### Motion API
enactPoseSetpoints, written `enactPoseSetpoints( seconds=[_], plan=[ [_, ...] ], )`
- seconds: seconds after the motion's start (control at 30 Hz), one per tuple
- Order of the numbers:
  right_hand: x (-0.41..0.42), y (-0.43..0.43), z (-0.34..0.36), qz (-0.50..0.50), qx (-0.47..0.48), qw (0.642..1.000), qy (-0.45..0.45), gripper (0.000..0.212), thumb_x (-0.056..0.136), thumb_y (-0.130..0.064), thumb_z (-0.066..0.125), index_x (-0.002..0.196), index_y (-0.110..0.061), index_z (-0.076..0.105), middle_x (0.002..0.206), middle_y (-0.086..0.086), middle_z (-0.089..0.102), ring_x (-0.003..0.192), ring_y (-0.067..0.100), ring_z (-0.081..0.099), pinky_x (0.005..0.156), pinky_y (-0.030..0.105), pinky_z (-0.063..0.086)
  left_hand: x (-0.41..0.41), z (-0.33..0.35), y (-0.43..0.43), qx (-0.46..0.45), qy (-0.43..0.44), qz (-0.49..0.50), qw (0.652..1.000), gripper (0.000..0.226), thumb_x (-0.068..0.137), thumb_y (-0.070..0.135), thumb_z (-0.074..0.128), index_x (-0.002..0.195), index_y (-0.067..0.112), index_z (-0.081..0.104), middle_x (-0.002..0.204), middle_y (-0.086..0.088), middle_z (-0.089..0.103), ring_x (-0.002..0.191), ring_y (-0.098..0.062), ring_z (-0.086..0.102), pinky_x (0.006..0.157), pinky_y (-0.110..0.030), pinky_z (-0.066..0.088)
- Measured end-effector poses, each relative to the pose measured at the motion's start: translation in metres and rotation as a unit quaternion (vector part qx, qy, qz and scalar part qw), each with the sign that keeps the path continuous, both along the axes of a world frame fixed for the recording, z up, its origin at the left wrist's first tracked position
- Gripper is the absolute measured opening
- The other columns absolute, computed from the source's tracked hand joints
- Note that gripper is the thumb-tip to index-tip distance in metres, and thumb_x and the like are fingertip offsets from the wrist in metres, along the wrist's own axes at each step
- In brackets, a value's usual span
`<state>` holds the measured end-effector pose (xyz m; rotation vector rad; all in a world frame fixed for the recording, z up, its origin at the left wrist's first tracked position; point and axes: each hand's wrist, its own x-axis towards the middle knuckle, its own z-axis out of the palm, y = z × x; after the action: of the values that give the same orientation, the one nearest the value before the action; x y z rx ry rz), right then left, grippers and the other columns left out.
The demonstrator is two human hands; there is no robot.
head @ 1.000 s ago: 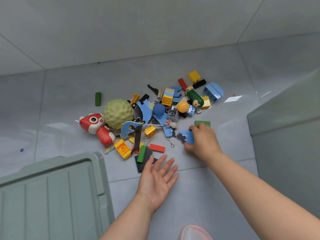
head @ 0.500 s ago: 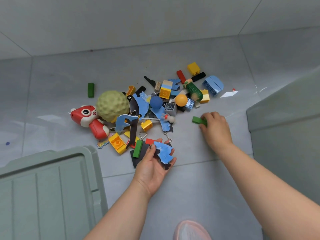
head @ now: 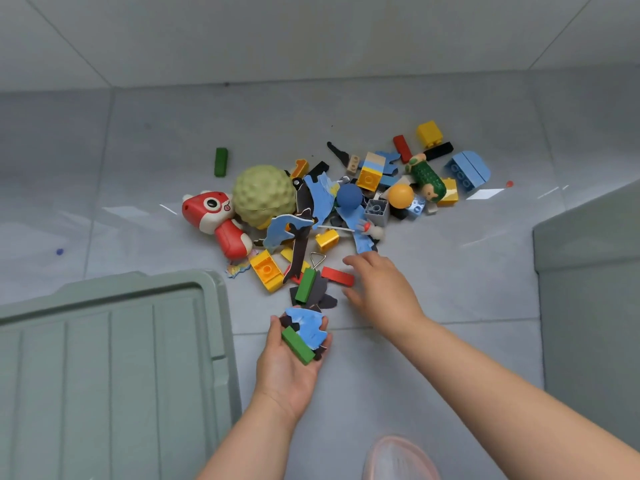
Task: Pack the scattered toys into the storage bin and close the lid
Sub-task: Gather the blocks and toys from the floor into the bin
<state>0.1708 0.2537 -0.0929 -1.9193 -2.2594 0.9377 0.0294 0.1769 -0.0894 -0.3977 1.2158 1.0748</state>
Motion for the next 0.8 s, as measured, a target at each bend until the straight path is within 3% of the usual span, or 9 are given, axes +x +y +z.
enactPoseSetpoints(
  seconds=[0.07,0.13,0.23,0.3,0.4,0.5,0.63,0.73,0.8],
  plan=[
    [-0.003,0.001,-0.011,0.046,-0.008,0.997,-0.063,0.034,0.09,-0.025,0.051,0.124,-0.019,0.052,0.121,0.005,0.054,0.111,0.026,0.048,0.089,0.034,0.039,-0.007,0.002,-0.008,0.0,0.007,0.007,1.0,0.043,0.097,0.048,0.033,0.101,0.015,0.059,0.079,-0.01,0.073,0.089,-0.025,0.062,0.089,-0.042,0.044],
    [0.0,-0.002,-0.012,-0.022,0.001,0.998,-0.063,0.027,0.089,-0.024,0.051,0.115,-0.017,0.057,0.113,0.006,0.057,0.103,0.025,0.052,0.084,0.034,0.042,-0.014,0.002,-0.013,0.004,-0.004,0.011,1.0,0.047,0.094,0.055,0.034,0.102,0.017,0.06,0.084,-0.012,0.072,0.089,-0.026,0.063,0.093,-0.045,0.043],
    [-0.006,-0.023,0.006,-0.2,-0.012,0.977,0.074,0.017,0.081,-0.02,0.062,0.098,-0.019,0.062,0.098,0.001,0.059,0.085,0.017,0.054,0.073,0.029,0.043,-0.02,0.002,-0.014,0.016,-0.036,0.011,0.999,0.054,0.088,0.064,0.034,0.105,0.02,0.06,0.093,-0.014,0.072,0.091,-0.027,0.063,0.099,-0.049,0.038],
    [-0.02,-0.043,0.026,-0.157,-0.016,0.974,0.164,0.019,0.075,-0.02,0.071,0.092,-0.026,0.063,0.088,-0.006,0.057,0.076,0.009,0.051,0.071,0.023,0.04,-0.021,0.002,-0.013,0.028,-0.055,0.018,0.998,0.058,0.086,0.067,0.033,0.105,0.02,0.06,0.098,-0.015,0.071,0.094,-0.029,0.062,0.099,-0.049,0.036],
    [-0.035,-0.054,0.036,-0.072,-0.031,0.976,0.201,0.034,0.073,-0.036,0.075,0.102,-0.023,0.065,0.089,-0.012,0.052,0.078,-0.003,0.047,0.075,0.01,0.038,-0.023,0.0,-0.011,0.039,-0.054,0.042,0.997,0.05,0.092,0.057,0.032,0.104,0.018,0.061,0.099,-0.015,0.069,0.095,-0.029,0.061,0.089,-0.045,0.042],
    [-0.037,-0.026,0.026,-0.104,-0.039,0.984,0.143,0.051,0.079,-0.039,0.069,0.124,-0.022,0.051,0.119,-0.002,0.046,0.107,0.009,0.049,0.091,0.022,0.041,-0.027,0.0,-0.011,0.041,-0.019,0.052,0.998,0.036,0.099,0.041,0.034,0.097,0.019,0.063,0.095,-0.012,0.069,0.091,-0.027,0.062,0.086,-0.046,0.044],
    [-0.055,-0.007,0.009,-0.024,-0.107,0.994,0.024,0.085,0.074,-0.047,0.071,0.142,-0.031,0.022,0.144,0.007,0.021,0.13,0.028,0.026,0.097,0.039,0.041,-0.035,0.004,-0.015,0.042,0.003,0.041,0.998,0.032,0.099,0.037,0.035,0.098,0.022,0.063,0.097,-0.009,0.069,0.094,-0.025,0.061,0.094,-0.047,0.04],
    [-0.067,-0.015,-0.002,0.044,-0.054,0.996,-0.058,0.086,0.071,-0.048,0.071,0.14,-0.031,0.023,0.148,0.007,0.015,0.129,0.03,0.024,0.089,0.039,0.045,-0.042,0.006,-0.019,0.038,0.007,0.039,0.998,0.031,0.098,0.035,0.035,0.096,0.023,0.063,0.098,-0.007,0.069,0.094,-0.024,0.06,0.094,-0.044,0.038],
    [-0.064,-0.019,-0.009,0.043,-0.001,0.998,-0.054,0.07,0.076,-0.042,0.066,0.135,-0.027,0.032,0.149,0.006,0.018,0.128,0.03,0.027,0.084,0.037,0.046,-0.046,0.006,-0.022,0.039,0.009,0.042,0.998,0.029,0.098,0.034,0.036,0.094,0.022,0.063,0.096,-0.007,0.068,0.087,-0.024,0.058,0.089,-0.04,0.04]
  ],
)
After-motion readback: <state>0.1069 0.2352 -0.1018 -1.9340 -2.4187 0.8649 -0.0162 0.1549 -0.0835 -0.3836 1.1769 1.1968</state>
